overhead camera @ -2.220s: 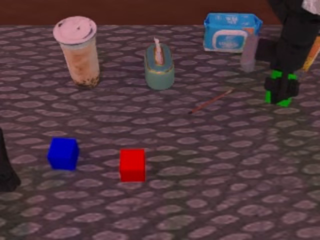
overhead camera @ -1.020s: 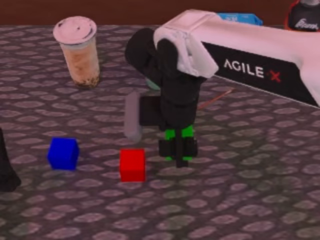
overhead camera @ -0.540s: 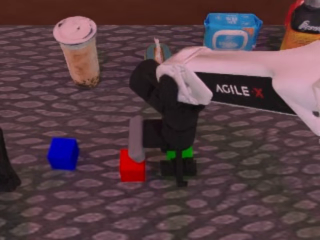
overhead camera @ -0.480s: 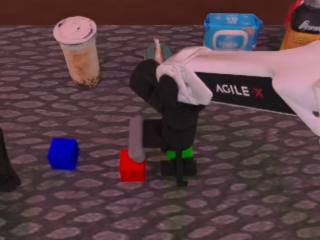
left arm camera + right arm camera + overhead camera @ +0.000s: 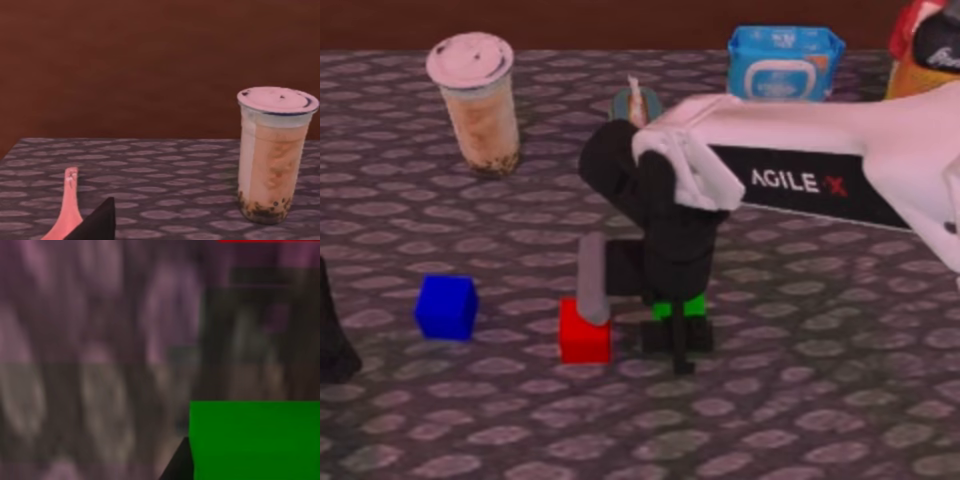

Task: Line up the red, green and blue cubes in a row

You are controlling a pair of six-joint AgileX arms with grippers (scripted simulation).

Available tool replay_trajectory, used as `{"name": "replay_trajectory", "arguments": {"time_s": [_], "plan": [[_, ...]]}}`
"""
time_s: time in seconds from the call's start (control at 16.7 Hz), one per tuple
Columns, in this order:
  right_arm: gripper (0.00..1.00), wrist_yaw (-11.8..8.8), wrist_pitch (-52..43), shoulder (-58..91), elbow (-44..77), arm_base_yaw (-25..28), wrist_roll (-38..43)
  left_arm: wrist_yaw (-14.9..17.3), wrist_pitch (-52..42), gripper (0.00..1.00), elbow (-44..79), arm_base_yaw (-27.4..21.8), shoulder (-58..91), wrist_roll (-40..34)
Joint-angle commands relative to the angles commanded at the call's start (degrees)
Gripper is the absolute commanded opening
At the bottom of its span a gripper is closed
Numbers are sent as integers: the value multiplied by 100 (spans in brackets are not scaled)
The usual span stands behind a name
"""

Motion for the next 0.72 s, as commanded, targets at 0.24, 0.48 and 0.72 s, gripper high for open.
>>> {"name": "replay_trajectory", "arguments": {"time_s": [0.24, 0.48, 0.72], "plan": [[75, 0, 0, 0, 0, 0, 0, 0, 0, 100, 0, 0, 0, 0], [100, 0, 0, 0, 0, 0, 0, 0, 0, 100, 0, 0, 0, 0], [100, 0, 0, 0, 0, 0, 0, 0, 0, 100, 0, 0, 0, 0]]}}
